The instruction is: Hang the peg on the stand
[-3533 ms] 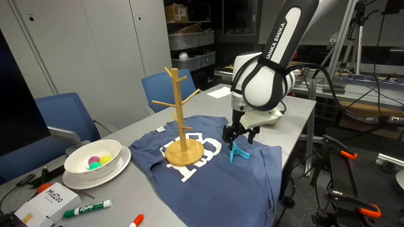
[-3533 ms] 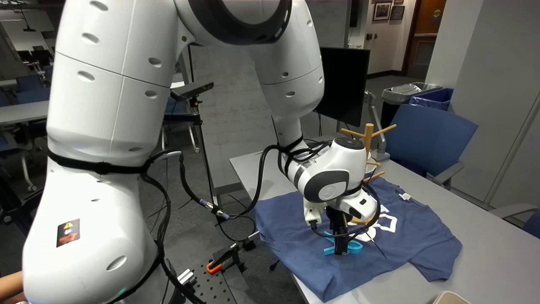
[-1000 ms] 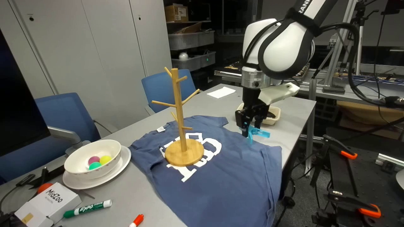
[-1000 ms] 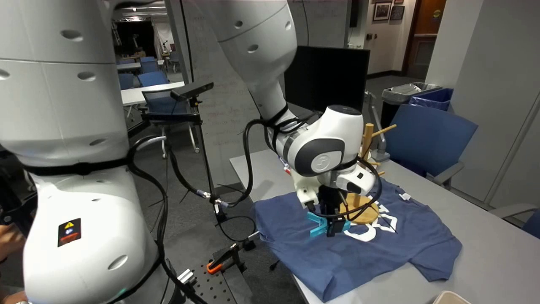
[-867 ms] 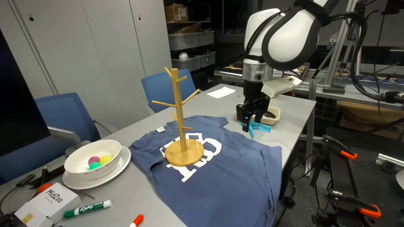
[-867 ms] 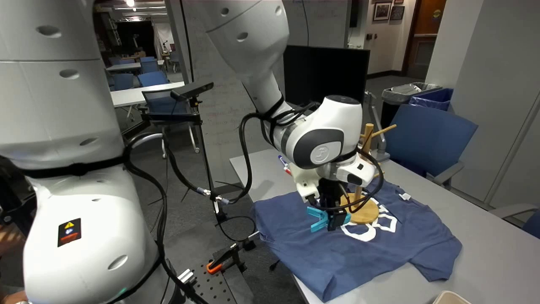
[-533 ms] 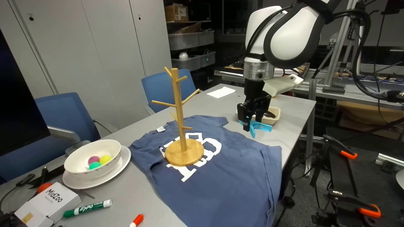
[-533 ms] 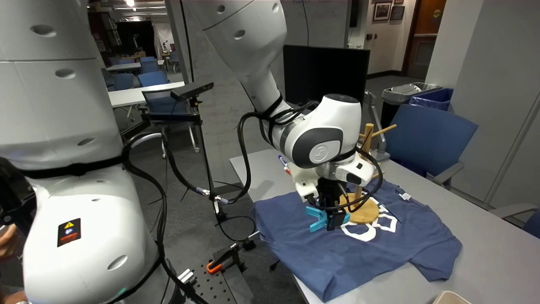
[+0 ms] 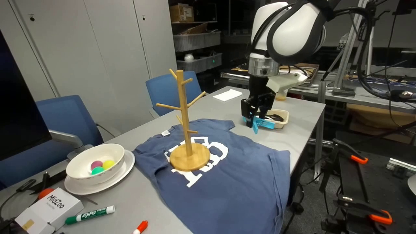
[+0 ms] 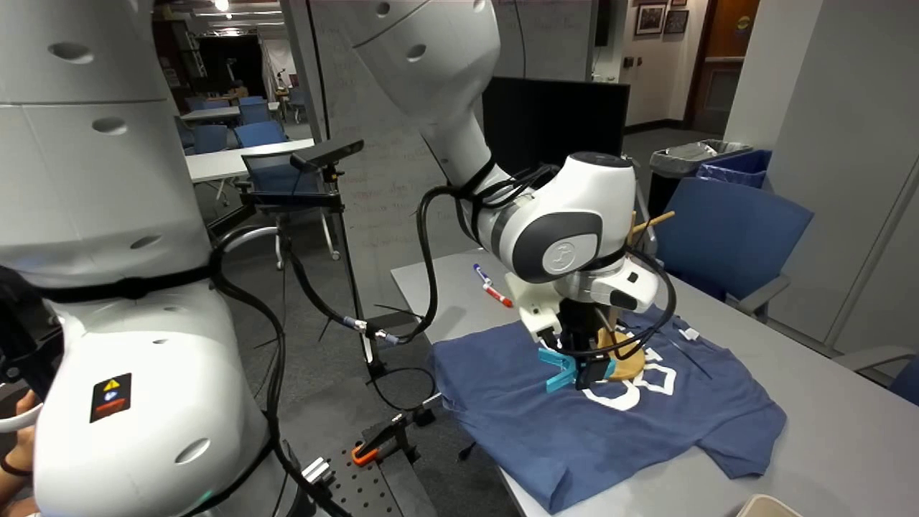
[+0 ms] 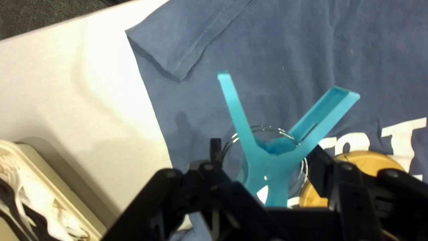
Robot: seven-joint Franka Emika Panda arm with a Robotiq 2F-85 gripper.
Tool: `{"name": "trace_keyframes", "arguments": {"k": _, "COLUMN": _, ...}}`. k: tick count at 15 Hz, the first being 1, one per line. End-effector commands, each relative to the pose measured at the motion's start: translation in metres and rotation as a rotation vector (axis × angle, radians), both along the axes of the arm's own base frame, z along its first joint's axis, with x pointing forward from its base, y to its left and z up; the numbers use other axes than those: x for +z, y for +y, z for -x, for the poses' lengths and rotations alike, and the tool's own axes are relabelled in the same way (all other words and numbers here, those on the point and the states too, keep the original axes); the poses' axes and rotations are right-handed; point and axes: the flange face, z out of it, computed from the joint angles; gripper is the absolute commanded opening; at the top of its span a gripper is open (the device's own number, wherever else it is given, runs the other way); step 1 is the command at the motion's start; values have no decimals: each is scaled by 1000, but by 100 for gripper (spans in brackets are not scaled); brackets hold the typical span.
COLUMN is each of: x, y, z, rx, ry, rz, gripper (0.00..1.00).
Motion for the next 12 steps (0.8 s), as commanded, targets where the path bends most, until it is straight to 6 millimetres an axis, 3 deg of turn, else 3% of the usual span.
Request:
{"name": "trace_keyframes", "arguments": {"k": 1, "x": 23, "y": -33, "z": -26, "rx": 19, "ry": -69, "rz": 14, "gripper": 36}}
{"name": "trace_keyframes", "arguments": {"k": 6, "x": 54, "y": -60, "z": -54, "rx": 49, "ry": -176, "rz": -9, "gripper": 36}}
{"name": "trace_keyframes", "arguments": {"k": 12, "x": 73, "y": -58, "z": -76, "rx": 101, "ry": -268, "rz": -116, "gripper": 36}}
